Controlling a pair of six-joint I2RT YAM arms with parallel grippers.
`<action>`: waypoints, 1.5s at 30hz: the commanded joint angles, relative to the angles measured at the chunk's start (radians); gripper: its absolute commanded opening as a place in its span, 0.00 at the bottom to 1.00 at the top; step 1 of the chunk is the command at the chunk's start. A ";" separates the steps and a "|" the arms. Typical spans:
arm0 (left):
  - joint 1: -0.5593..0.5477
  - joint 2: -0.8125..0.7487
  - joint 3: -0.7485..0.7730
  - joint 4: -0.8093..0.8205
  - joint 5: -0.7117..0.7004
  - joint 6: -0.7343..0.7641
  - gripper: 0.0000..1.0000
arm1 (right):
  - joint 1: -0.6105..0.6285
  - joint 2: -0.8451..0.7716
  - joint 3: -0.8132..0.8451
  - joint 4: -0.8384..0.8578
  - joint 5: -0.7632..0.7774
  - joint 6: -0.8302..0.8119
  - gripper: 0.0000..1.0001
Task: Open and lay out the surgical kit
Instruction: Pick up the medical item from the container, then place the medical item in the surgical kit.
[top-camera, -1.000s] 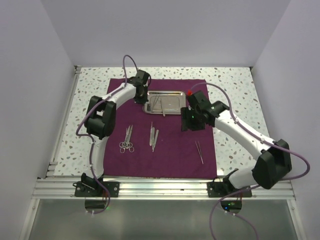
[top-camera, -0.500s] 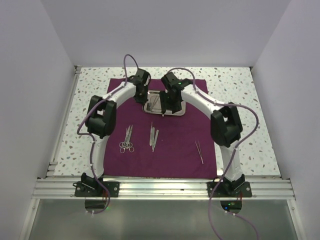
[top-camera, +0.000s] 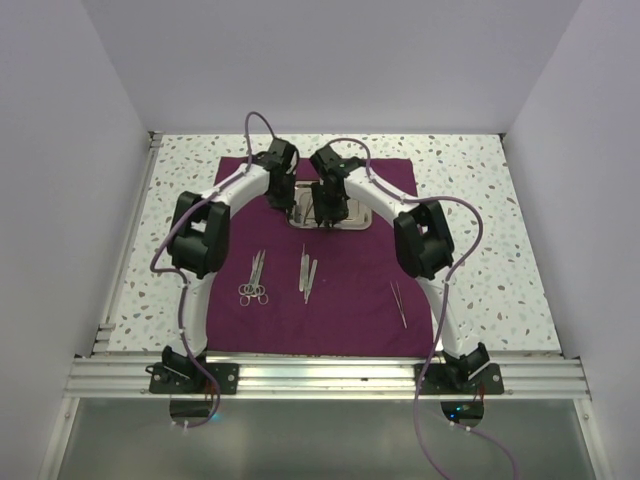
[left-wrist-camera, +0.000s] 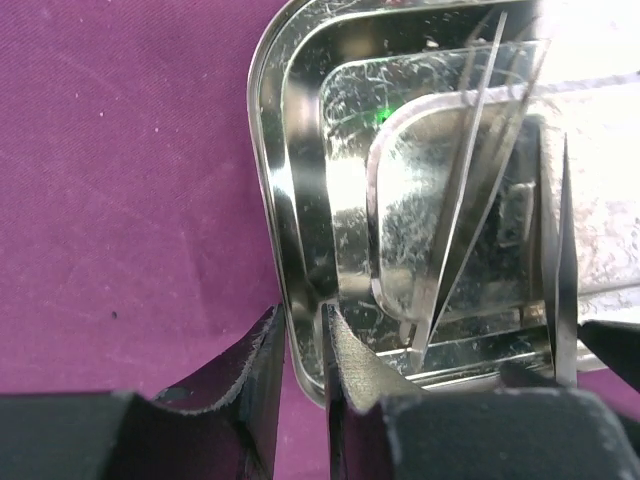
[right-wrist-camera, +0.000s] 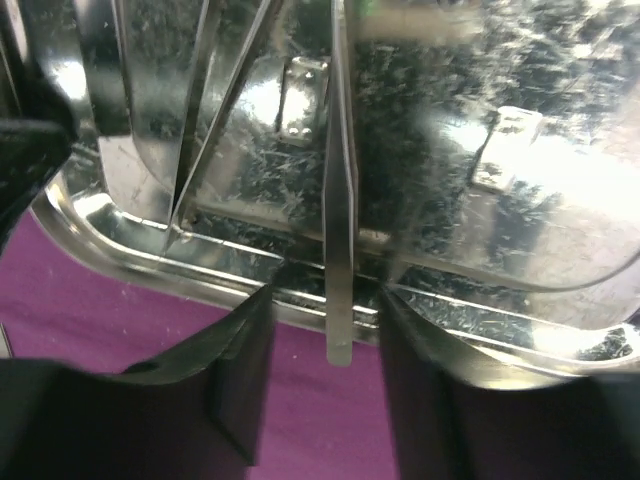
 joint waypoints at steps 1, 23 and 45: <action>0.011 -0.067 -0.008 -0.017 0.047 0.000 0.24 | 0.002 0.044 0.018 0.005 0.006 0.021 0.45; 0.043 -0.093 0.041 -0.057 -0.014 -0.019 0.24 | 0.000 -0.134 -0.049 0.002 0.095 -0.047 0.00; -0.063 0.022 0.232 -0.095 -0.089 -0.123 0.41 | 0.003 -1.126 -1.292 0.200 -0.007 0.071 0.00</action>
